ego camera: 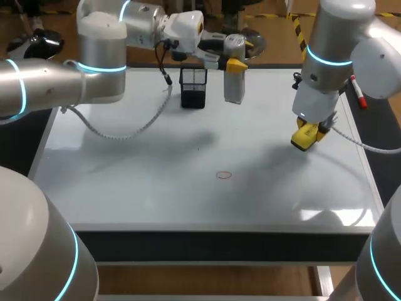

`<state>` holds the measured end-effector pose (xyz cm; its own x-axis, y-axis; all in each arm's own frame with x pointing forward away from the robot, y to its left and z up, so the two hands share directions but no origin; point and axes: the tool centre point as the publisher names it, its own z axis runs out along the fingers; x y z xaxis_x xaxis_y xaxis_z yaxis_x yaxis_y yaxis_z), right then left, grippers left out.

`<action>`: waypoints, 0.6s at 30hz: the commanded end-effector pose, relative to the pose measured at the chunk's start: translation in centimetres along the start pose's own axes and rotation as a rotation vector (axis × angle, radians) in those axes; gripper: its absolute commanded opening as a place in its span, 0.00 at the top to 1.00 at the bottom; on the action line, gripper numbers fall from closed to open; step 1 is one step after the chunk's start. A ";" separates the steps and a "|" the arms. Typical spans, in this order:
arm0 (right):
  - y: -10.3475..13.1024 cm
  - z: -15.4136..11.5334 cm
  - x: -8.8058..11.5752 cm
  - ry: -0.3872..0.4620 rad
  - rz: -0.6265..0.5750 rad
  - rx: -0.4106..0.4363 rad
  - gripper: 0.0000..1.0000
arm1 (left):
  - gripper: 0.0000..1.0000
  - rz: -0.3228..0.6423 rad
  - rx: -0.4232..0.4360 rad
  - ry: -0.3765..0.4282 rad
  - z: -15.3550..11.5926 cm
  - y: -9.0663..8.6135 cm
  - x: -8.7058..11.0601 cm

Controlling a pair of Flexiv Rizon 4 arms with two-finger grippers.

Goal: Pick up the inspection probe, press it on each red-marked spot on the whiteboard one by one, put down the probe, pick up the eraser, and wipe off all the red marks.

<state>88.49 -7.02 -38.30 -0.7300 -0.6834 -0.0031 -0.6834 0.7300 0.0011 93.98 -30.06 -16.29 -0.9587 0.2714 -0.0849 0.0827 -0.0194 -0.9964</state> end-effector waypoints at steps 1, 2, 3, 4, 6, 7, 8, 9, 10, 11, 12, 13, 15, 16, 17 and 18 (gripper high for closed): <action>-0.1 -0.1 0.0 0.002 -0.002 0.001 1.00 | 1.00 -0.003 0.010 -0.009 -0.5 0.0 3.5; -0.1 -0.1 0.0 0.002 -0.002 0.001 1.00 | 1.00 -0.005 0.011 -0.006 -0.6 0.1 4.0; -0.1 -0.1 0.0 0.002 -0.002 0.001 1.00 | 1.00 -0.009 0.013 0.002 -0.7 0.1 4.5; -0.1 -0.1 0.0 0.002 -0.002 0.001 1.00 | 1.00 -0.010 0.013 0.004 -0.7 0.2 5.0; -0.1 -0.1 0.0 0.002 -0.002 0.001 1.00 | 1.00 -0.014 0.015 0.013 -0.9 0.3 5.7; -0.1 -0.1 0.0 0.002 -0.002 0.001 1.00 | 1.00 -0.015 0.014 0.019 -1.0 0.3 6.1; -0.1 -0.1 0.0 0.002 -0.002 0.001 1.00 | 1.00 -0.016 0.014 0.022 -1.0 0.3 6.5; -0.1 -0.1 0.0 0.002 -0.002 0.001 1.00 | 1.00 -0.016 0.014 0.028 -1.1 0.4 7.0; -0.1 -0.1 0.0 0.002 -0.002 0.001 1.00 | 1.00 -0.016 0.010 0.037 -1.1 0.5 7.4; -0.1 -0.1 0.0 0.002 -0.002 0.001 1.00 | 1.00 -0.022 0.015 0.047 -1.1 0.6 7.8; -0.1 -0.1 0.0 0.002 -0.002 0.001 1.00 | 1.00 -0.025 0.017 0.055 -1.1 0.8 8.2; -0.1 -0.1 0.0 0.002 -0.002 0.001 1.00 | 1.00 -0.026 0.014 0.058 -1.0 1.0 8.6; -0.1 -0.1 0.0 0.002 -0.002 0.001 1.00 | 1.00 -0.038 0.018 0.078 -1.0 1.4 9.3; -0.1 -0.1 0.0 0.002 -0.002 0.001 1.00 | 1.00 -0.042 0.018 0.086 -1.0 1.5 9.6; -0.1 -0.1 0.0 0.002 -0.002 0.001 1.00 | 1.00 -0.045 0.018 0.098 -0.9 1.7 9.9; -0.1 -0.1 0.0 0.002 -0.002 0.001 1.00 | 1.00 -0.047 0.015 0.114 -0.8 1.9 10.3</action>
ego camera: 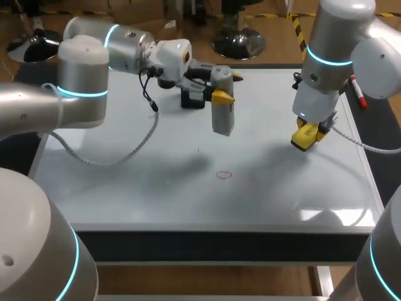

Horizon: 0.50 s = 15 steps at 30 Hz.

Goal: Pick up the inspection probe, press it on each red-marked spot on the whiteboard one by one, put down the probe, pick up the eraser, and wipe off all the red marks.

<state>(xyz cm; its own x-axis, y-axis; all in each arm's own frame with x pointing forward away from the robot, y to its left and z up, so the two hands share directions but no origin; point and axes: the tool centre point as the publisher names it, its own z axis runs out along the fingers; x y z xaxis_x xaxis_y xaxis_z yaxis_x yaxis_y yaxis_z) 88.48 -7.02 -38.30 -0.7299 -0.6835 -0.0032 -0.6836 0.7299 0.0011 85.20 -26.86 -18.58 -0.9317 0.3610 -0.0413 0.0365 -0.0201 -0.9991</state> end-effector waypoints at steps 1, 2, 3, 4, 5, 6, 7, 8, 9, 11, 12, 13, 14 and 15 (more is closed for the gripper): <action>-0.1 -0.1 0.0 0.002 -0.002 0.001 1.00 | 1.00 -0.009 -0.001 0.035 0.1 0.6 1.1; -0.1 -0.1 0.0 0.002 -0.002 0.001 1.00 | 1.00 -0.009 -0.010 0.046 0.2 0.8 1.3; -0.1 -0.1 0.0 0.002 -0.002 0.001 1.00 | 1.00 -0.013 -0.012 0.060 0.4 1.0 1.6; -0.1 -0.1 0.0 0.002 -0.002 0.001 1.00 | 1.00 -0.015 -0.009 0.069 0.4 1.2 1.8; -0.1 -0.1 0.0 0.002 -0.002 0.001 1.00 | 1.00 -0.014 -0.012 0.072 0.5 1.4 2.0; -0.1 -0.1 0.0 0.002 -0.002 0.001 1.00 | 1.00 -0.015 -0.007 0.089 0.5 1.5 2.2; -0.1 -0.1 0.0 0.002 -0.002 0.001 1.00 | 1.00 -0.016 -0.008 0.099 0.5 1.8 2.4; -0.1 -0.1 0.0 0.002 -0.002 0.001 1.00 | 1.00 -0.016 -0.009 0.097 0.5 1.9 2.5; -0.1 -0.1 0.0 0.002 -0.002 0.001 1.00 | 1.00 -0.016 -0.004 0.109 0.6 2.1 2.7; -0.1 -0.1 0.0 0.002 -0.002 0.001 1.00 | 1.00 -0.012 -0.005 0.117 0.7 2.4 3.1; -0.1 -0.1 0.0 0.002 -0.002 0.001 1.00 | 1.00 -0.010 -0.007 0.125 0.9 2.6 3.3; -0.1 -0.1 0.0 0.002 -0.002 0.001 1.00 | 1.00 -0.017 -0.003 0.130 1.0 2.9 3.5; -0.1 -0.1 0.0 0.002 -0.002 0.001 1.00 | 1.00 -0.026 -0.001 0.135 1.1 3.2 3.6; -0.1 -0.1 0.0 0.002 -0.002 0.001 1.00 | 1.00 -0.030 -0.004 0.142 1.3 3.5 3.7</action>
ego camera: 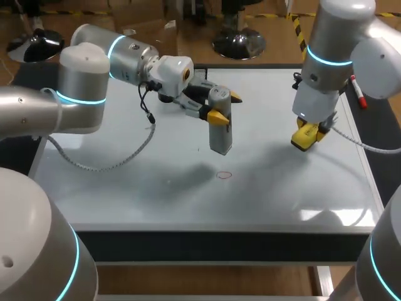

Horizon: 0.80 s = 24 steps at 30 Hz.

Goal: Pick up the inspection probe, press it on each red-marked spot on the whiteboard one by one, put down the probe, pick up the eraser, and wipe off all the red marks.

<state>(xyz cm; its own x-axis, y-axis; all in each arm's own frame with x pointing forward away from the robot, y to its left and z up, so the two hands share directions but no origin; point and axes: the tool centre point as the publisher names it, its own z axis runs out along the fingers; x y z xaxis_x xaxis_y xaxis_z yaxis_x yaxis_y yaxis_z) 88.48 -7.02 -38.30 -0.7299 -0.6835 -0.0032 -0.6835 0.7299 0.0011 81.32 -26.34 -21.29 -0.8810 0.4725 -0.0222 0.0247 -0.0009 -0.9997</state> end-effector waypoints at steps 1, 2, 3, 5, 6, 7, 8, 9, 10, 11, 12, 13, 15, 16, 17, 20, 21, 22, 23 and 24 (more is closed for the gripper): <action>-0.1 -0.1 0.0 0.002 -0.002 0.001 1.00 | 1.00 -0.019 0.013 0.022 0.6 1.2 -0.2; -0.1 -0.1 0.0 0.002 -0.002 0.001 1.00 | 1.00 -0.024 0.015 0.026 0.7 1.5 -0.1; -0.1 -0.1 0.0 0.002 -0.002 0.001 1.00 | 1.00 -0.025 0.012 0.027 0.8 1.7 0.0; -0.1 -0.1 0.0 0.002 -0.002 0.001 1.00 | 1.00 -0.034 0.021 0.029 0.8 2.0 0.1; -0.1 -0.1 0.0 0.002 -0.002 0.001 1.00 | 1.00 -0.036 0.022 0.031 0.8 2.2 0.1; -0.1 -0.1 0.0 0.002 -0.002 0.001 1.00 | 1.00 -0.036 0.022 0.032 0.8 2.3 0.2; -0.1 -0.1 0.0 0.002 -0.002 0.001 1.00 | 1.00 -0.042 0.023 0.037 0.8 2.5 0.3; -0.1 -0.1 0.0 0.002 -0.002 0.001 1.00 | 1.00 -0.044 0.021 0.041 0.9 2.7 0.3; -0.1 -0.1 0.0 0.002 -0.002 0.001 1.00 | 1.00 -0.045 0.016 0.043 1.0 2.9 0.4; -0.1 -0.1 0.0 0.002 -0.002 0.001 1.00 | 1.00 -0.047 0.020 0.048 1.0 3.1 0.5; -0.1 -0.1 0.0 0.002 -0.002 0.001 1.00 | 1.00 -0.050 0.025 0.050 1.0 3.2 0.5; -0.1 -0.1 0.0 0.002 -0.002 0.001 1.00 | 1.00 -0.049 0.025 0.050 1.0 3.3 0.5; -0.1 -0.1 0.0 0.002 -0.002 0.001 1.00 | 1.00 -0.052 0.026 0.052 1.0 3.5 0.6; -0.1 -0.1 0.0 0.002 -0.002 0.001 1.00 | 1.00 -0.054 0.027 0.052 1.0 3.5 0.6; -0.1 -0.1 0.0 0.002 -0.002 0.001 1.00 | 1.00 -0.056 0.028 0.053 1.0 3.6 0.7; -0.1 -0.1 0.0 0.002 -0.002 0.001 1.00 | 1.00 -0.066 0.026 0.062 1.1 3.9 0.9; -0.1 -0.1 0.0 0.002 -0.002 0.001 1.00 | 1.00 -0.068 0.022 0.066 1.1 4.0 0.9; -0.1 -0.1 0.0 0.002 -0.002 0.001 1.00 | 1.00 -0.071 0.022 0.067 1.1 4.1 1.0; -0.1 -0.1 0.0 0.002 -0.002 0.001 1.00 | 1.00 -0.073 0.022 0.068 1.2 4.2 1.0; -0.1 -0.1 0.0 0.002 -0.002 0.001 1.00 | 1.00 -0.076 0.022 0.071 1.2 4.3 1.0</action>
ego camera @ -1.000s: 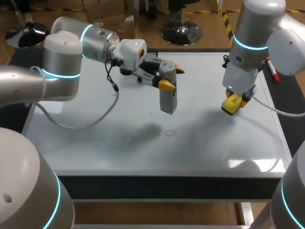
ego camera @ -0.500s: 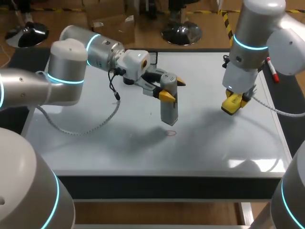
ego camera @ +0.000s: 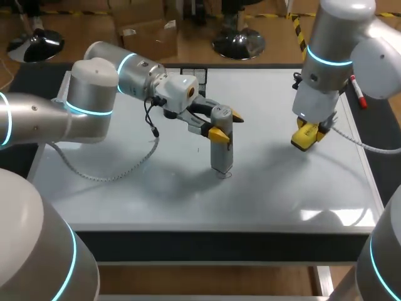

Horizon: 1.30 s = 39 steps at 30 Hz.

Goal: Pick up the inspection probe, press it on each red-marked spot on the whiteboard one by one, put down the probe, pick up the eraser, and wipe off all the red marks.

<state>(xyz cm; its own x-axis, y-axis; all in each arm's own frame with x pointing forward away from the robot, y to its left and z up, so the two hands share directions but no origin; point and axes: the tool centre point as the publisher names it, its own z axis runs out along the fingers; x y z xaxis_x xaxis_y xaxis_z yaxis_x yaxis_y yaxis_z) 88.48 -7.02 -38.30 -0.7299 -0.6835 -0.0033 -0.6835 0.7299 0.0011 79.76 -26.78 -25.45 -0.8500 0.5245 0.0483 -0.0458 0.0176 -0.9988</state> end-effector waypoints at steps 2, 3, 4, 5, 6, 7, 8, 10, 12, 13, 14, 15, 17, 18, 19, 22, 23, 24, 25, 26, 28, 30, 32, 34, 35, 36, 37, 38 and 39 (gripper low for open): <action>-0.1 -0.1 0.0 0.002 -0.002 0.001 1.00 | 1.00 -0.010 -0.003 0.015 0.2 0.4 -0.2; -0.1 -0.1 0.0 0.002 -0.002 0.001 1.00 | 1.00 -0.010 -0.004 0.017 0.3 0.6 -0.1; -0.1 -0.1 0.0 0.002 -0.002 0.001 1.00 | 1.00 -0.018 -0.003 0.018 0.3 0.7 -0.1; -0.1 -0.1 0.0 0.002 -0.002 0.001 1.00 | 1.00 -0.023 -0.003 0.021 0.4 0.9 -0.1; -0.1 -0.1 0.0 0.002 -0.002 0.001 1.00 | 1.00 -0.026 -0.003 0.022 0.5 1.0 -0.1; -0.1 -0.1 0.0 0.002 -0.002 0.001 1.00 | 1.00 -0.028 -0.001 0.024 0.6 1.1 -0.1; -0.1 -0.1 0.0 0.002 -0.002 0.001 1.00 | 1.00 -0.026 0.000 0.027 0.7 1.2 0.0; -0.1 -0.1 0.0 0.002 -0.002 0.001 1.00 | 1.00 -0.022 0.005 0.029 0.7 1.3 0.0; -0.1 -0.1 0.0 0.002 -0.002 0.001 1.00 | 1.00 -0.021 0.008 0.031 0.8 1.3 0.0; -0.1 -0.1 0.0 0.002 -0.002 0.001 1.00 | 1.00 -0.021 0.009 0.032 0.9 1.4 0.0; -0.1 -0.1 0.0 0.002 -0.002 0.001 1.00 | 1.00 -0.020 0.008 0.035 1.0 1.4 0.0; -0.1 -0.1 0.0 0.002 -0.002 0.001 1.00 | 1.00 -0.018 0.005 0.038 1.1 1.4 0.1; -0.1 -0.1 0.0 0.002 -0.002 0.001 1.00 | 1.00 -0.019 0.004 0.041 1.2 1.5 0.2; -0.1 -0.1 0.0 0.002 -0.002 0.001 1.00 | 1.00 -0.020 0.004 0.041 1.2 1.6 0.2; -0.1 -0.1 0.0 0.002 -0.002 0.001 1.00 | 1.00 -0.020 0.004 0.042 1.2 1.7 0.2; -0.1 -0.1 0.0 0.002 -0.002 0.001 1.00 | 1.00 -0.020 0.002 0.042 1.1 1.9 0.2; -0.1 -0.1 0.0 0.002 -0.002 0.001 1.00 | 1.00 -0.016 -0.003 0.043 1.1 1.9 0.2; -0.1 -0.1 0.0 0.002 -0.002 0.001 1.00 | 1.00 -0.015 -0.003 0.044 1.1 1.9 0.2; -0.1 -0.1 0.0 0.002 -0.002 0.001 1.00 | 1.00 -0.015 -0.004 0.044 1.1 2.0 0.2; -0.1 -0.1 0.0 0.002 -0.002 0.001 1.00 | 1.00 -0.017 -0.006 0.044 1.1 2.1 0.2; -0.1 -0.1 0.0 0.002 -0.002 0.001 1.00 | 1.00 -0.019 -0.009 0.044 1.1 2.3 0.2; -0.1 -0.1 0.0 0.002 -0.002 0.001 1.00 | 1.00 -0.016 -0.013 0.047 1.1 2.3 0.2; -0.1 -0.1 0.0 0.002 -0.002 0.001 1.00 | 1.00 -0.014 -0.016 0.047 1.1 2.3 0.2; -0.1 -0.1 0.0 0.002 -0.002 0.001 1.00 | 1.00 -0.012 -0.019 0.048 1.1 2.3 0.2; -0.1 -0.1 0.0 0.002 -0.002 0.001 1.00 | 1.00 -0.011 -0.020 0.048 1.1 2.3 0.2; -0.1 -0.1 0.0 0.002 -0.002 0.001 1.00 | 1.00 -0.010 -0.021 0.049 1.1 2.2 0.2; -0.1 -0.1 0.0 0.002 -0.002 0.001 1.00 | 1.00 -0.009 -0.021 0.049 1.1 2.2 0.2; -0.1 -0.1 0.0 0.002 -0.002 0.001 1.00 | 1.00 -0.008 -0.022 0.049 1.1 2.2 0.2; -0.1 -0.1 0.0 0.002 -0.002 0.001 1.00 | 1.00 -0.008 -0.022 0.050 1.1 2.2 0.2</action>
<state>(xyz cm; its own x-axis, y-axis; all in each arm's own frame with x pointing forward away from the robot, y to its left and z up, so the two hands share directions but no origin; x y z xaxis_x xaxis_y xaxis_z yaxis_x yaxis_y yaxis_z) 88.48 -7.02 -38.30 -0.7300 -0.6835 -0.0033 -0.6835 0.7300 0.0012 78.80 -27.59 -27.56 -0.8245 0.5631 0.0556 -0.0410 0.0386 -0.9984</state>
